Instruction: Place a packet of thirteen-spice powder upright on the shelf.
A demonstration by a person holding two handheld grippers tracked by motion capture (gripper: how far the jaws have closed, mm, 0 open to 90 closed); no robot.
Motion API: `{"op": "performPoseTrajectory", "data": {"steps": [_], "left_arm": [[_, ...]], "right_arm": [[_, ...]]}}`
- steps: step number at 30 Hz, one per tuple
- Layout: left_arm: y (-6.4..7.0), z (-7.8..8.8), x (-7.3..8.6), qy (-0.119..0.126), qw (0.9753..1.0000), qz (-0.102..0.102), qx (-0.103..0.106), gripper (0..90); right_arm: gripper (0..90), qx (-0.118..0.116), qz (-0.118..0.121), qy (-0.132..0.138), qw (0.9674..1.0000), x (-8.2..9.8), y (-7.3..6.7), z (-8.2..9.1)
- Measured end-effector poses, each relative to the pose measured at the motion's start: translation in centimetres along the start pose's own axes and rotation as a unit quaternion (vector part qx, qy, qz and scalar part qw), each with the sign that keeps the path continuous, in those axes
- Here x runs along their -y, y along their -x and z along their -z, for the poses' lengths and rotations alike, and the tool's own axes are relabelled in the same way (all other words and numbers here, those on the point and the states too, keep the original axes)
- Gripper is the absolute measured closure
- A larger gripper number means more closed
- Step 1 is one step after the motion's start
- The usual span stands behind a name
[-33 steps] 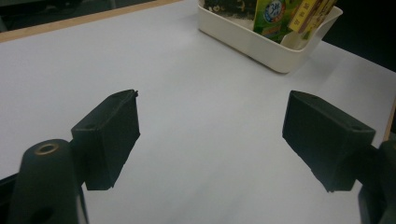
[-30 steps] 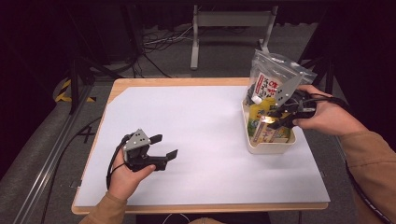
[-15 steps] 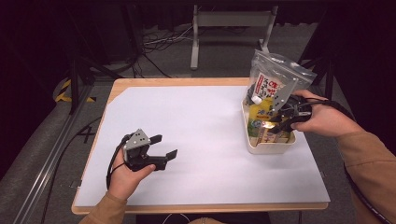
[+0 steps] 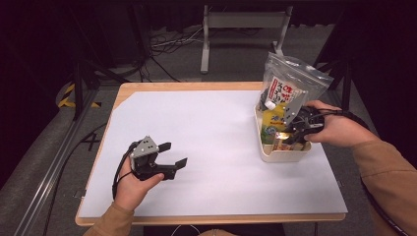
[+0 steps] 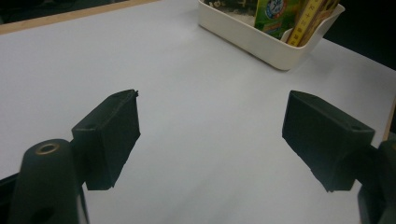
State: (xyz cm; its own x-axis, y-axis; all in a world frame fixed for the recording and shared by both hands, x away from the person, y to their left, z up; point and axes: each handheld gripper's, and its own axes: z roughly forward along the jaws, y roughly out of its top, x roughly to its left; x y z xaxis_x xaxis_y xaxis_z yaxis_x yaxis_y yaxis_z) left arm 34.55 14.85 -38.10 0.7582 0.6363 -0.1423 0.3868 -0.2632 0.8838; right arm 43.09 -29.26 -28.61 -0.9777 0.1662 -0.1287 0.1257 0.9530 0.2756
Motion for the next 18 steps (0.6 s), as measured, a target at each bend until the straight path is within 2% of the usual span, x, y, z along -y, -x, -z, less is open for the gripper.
{"op": "performPoseTrajectory", "data": {"steps": [10,16,18], "left_arm": [[0.04,-0.12,0.02,-0.001,1.0,0.0,0.002,19.7],[0.06,-0.08,-0.02,0.0,1.0,0.003,0.003,19.7],[0.08,-0.06,-0.01,-0.001,1.0,0.004,0.003,19.6]], "right_arm": [[64.7,0.009,0.006,-0.019,0.9998,0.52,0.07,-0.63],[63.6,0.01,0.004,-0.014,0.9998,0.59,-0.07,-0.49],[61.8,0.015,0.006,-0.004,0.9999,0.59,-0.09,-0.36]]}}
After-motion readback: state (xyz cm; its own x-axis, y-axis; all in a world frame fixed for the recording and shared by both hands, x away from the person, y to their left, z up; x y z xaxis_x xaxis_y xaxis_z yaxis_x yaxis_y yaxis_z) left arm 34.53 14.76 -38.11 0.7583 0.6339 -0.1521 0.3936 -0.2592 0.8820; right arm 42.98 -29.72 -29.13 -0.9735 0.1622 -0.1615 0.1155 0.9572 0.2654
